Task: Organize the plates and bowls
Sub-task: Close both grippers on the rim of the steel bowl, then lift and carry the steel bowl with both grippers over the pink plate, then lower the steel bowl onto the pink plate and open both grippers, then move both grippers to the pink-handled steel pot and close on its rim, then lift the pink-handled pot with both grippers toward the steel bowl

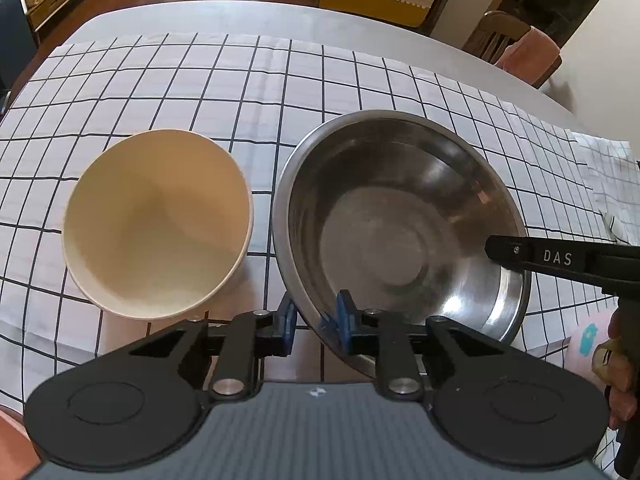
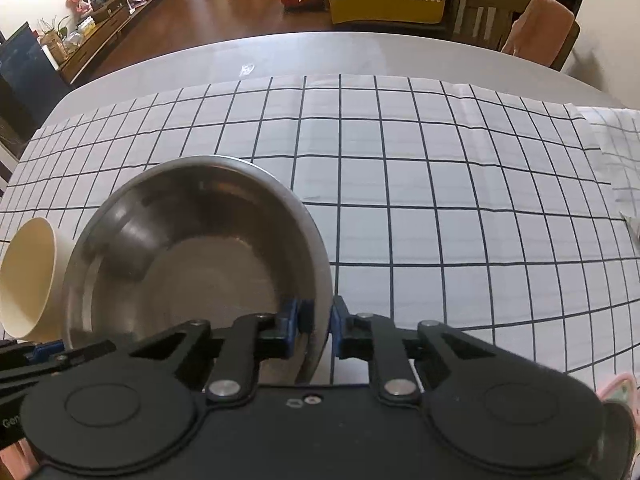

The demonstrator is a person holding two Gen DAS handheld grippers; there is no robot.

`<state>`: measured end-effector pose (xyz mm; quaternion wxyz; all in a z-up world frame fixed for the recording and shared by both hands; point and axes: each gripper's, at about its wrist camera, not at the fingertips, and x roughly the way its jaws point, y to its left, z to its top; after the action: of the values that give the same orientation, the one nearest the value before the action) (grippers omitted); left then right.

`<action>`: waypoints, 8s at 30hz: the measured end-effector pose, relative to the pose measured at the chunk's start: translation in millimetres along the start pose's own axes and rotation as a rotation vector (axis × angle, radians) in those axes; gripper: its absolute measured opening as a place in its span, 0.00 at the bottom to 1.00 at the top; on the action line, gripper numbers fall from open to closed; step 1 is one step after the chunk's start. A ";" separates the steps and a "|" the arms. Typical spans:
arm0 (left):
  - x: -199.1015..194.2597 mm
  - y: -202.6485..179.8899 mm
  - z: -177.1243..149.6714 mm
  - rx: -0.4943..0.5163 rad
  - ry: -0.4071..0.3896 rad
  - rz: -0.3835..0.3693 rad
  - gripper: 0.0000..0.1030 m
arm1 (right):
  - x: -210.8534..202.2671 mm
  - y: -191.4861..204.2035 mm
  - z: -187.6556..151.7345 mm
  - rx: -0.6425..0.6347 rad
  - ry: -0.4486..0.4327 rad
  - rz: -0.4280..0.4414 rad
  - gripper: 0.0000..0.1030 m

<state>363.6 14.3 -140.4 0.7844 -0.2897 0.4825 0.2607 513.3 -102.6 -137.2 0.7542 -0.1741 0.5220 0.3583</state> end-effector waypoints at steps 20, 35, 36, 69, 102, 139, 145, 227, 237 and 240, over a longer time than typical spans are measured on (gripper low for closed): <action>-44.7 10.1 -19.2 0.100 -0.015 -0.055 0.19 | -53.1 13.3 -42.1 0.001 -0.076 -0.014 0.15; -94.3 18.7 -57.3 0.265 0.006 -0.171 0.19 | -119.2 22.9 -117.3 0.165 -0.147 -0.063 0.15; -97.3 19.4 -61.1 0.278 0.006 -0.176 0.19 | -124.9 24.3 -125.3 0.176 -0.151 -0.068 0.15; -97.2 29.0 -178.5 0.599 0.132 -0.229 0.19 | -143.3 52.9 -298.4 0.454 -0.119 -0.125 0.15; -95.5 37.1 -175.2 0.640 0.160 -0.247 0.19 | -141.1 57.9 -303.9 0.504 -0.069 -0.133 0.21; -175.7 -56.8 -115.7 0.689 -0.250 -0.412 0.75 | -226.5 8.2 -240.1 0.435 -0.322 -0.201 0.80; -161.4 -89.7 -100.7 0.665 -0.254 -0.412 0.75 | -219.3 -19.8 -227.7 0.421 -0.327 -0.248 0.94; -24.2 -233.6 -62.6 0.754 0.077 -0.255 0.05 | -131.9 -146.9 -181.7 0.520 -0.151 -0.185 0.11; -72.6 -197.1 -80.1 0.770 0.071 -0.265 0.05 | -168.7 -103.5 -200.6 0.515 -0.176 -0.187 0.11; -86.0 -182.7 -84.6 0.765 0.079 -0.271 0.05 | -179.3 -86.1 -207.8 0.515 -0.182 -0.187 0.11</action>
<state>403.9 -183.8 -56.2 0.8438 -0.0478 0.5317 -0.0546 402.3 -358.0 -65.3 0.8471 0.0087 0.5076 0.1569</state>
